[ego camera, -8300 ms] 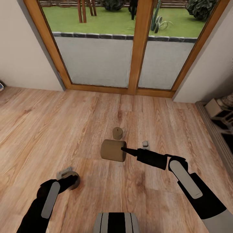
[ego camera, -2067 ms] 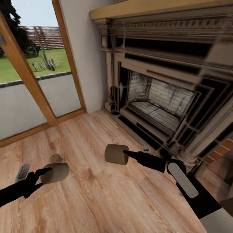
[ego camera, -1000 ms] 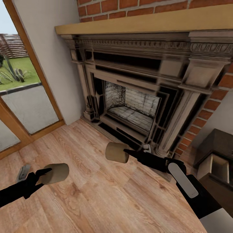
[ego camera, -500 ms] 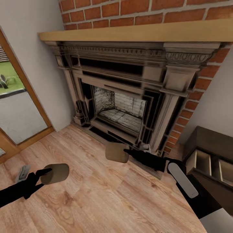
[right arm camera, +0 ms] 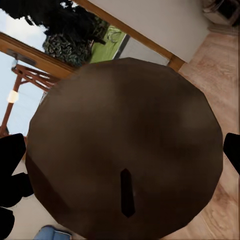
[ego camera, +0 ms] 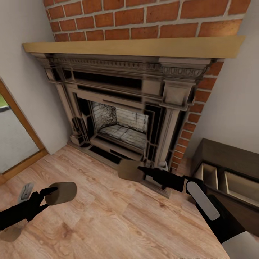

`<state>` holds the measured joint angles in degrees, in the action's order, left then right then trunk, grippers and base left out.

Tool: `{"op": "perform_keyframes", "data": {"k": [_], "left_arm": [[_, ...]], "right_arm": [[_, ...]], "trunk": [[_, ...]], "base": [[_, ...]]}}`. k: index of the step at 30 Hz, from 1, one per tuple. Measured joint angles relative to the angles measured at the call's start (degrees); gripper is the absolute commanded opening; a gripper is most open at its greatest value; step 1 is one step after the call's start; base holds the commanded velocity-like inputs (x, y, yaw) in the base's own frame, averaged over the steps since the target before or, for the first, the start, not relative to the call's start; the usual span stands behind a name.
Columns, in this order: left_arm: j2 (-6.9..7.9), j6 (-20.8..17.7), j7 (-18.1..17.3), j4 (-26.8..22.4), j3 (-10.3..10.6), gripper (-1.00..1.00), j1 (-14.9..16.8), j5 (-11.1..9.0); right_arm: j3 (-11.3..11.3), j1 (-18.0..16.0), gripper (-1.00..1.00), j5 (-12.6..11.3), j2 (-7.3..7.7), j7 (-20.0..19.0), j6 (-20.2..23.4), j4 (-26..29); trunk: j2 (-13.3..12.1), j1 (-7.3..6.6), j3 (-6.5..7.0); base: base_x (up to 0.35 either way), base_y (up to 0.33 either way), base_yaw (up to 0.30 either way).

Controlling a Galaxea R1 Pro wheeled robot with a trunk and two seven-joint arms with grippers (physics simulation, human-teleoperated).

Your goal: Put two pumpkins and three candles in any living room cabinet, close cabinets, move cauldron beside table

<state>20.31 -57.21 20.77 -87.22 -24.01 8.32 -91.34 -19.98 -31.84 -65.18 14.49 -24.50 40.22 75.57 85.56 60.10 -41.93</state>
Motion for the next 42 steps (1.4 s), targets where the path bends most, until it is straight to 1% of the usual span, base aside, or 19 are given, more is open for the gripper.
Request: {"op": "perform_keyframes", "data": {"k": [42], "left_arm": [[0.00, 0.0, 0.0, 0.0, 0.4, -1.00, 0.0, 0.0]], "right_arm": [[0.0, 0.0, -1.00, 0.0, 0.02, 0.0, 0.0, -0.9]], "trunk": [[-16.9, -9.23, 10.51]], "base": [[0.000, 0.000, -0.214]]}}
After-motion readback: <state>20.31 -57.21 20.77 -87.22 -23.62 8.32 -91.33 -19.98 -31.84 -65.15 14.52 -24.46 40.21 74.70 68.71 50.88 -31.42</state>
